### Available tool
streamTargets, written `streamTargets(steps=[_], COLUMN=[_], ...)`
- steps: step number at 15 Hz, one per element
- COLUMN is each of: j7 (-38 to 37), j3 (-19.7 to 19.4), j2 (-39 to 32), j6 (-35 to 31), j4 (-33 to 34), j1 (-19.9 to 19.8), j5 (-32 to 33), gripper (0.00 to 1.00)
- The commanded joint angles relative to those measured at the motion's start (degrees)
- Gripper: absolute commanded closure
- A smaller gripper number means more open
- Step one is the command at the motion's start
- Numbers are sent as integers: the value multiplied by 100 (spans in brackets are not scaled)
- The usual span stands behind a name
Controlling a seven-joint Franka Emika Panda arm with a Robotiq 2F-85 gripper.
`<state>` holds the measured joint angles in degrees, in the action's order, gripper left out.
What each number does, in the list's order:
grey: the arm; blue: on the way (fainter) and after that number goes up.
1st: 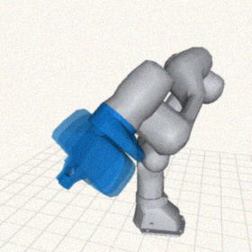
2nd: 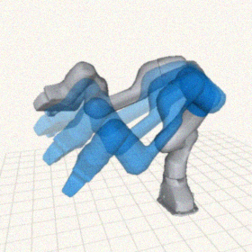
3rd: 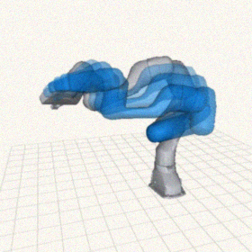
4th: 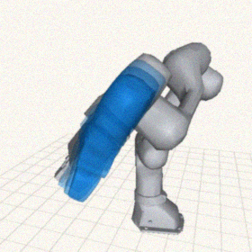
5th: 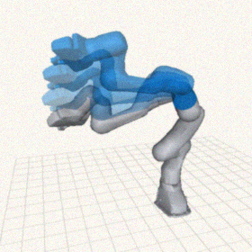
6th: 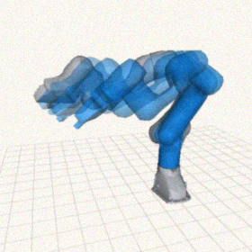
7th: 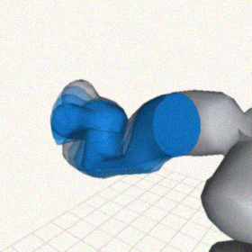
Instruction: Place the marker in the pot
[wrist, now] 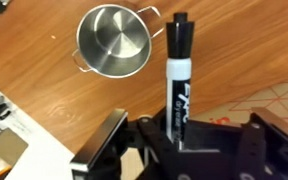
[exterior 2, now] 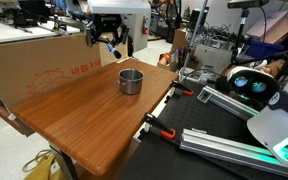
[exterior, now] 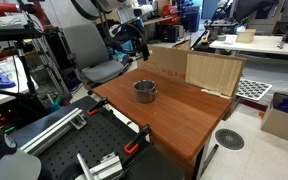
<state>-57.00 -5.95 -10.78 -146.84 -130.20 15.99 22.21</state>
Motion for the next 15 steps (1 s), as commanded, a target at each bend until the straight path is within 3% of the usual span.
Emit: streamTargets(steps=[1, 5, 8, 12, 15], j7=[-691, -1750, -3024, -4618, -5251], j3=[-53, -197, -569, -663, -573], j2=[360, 367, 286, 213, 32], j6=[-541, -918, -1191, -990, -802], j4=[-529, -741, -774, -747, -744], j1=[-239, -446, -268, -196, -181], j5=[724, 1864, 3135, 4855, 5449], gripper=[99, 99, 99, 99, 99])
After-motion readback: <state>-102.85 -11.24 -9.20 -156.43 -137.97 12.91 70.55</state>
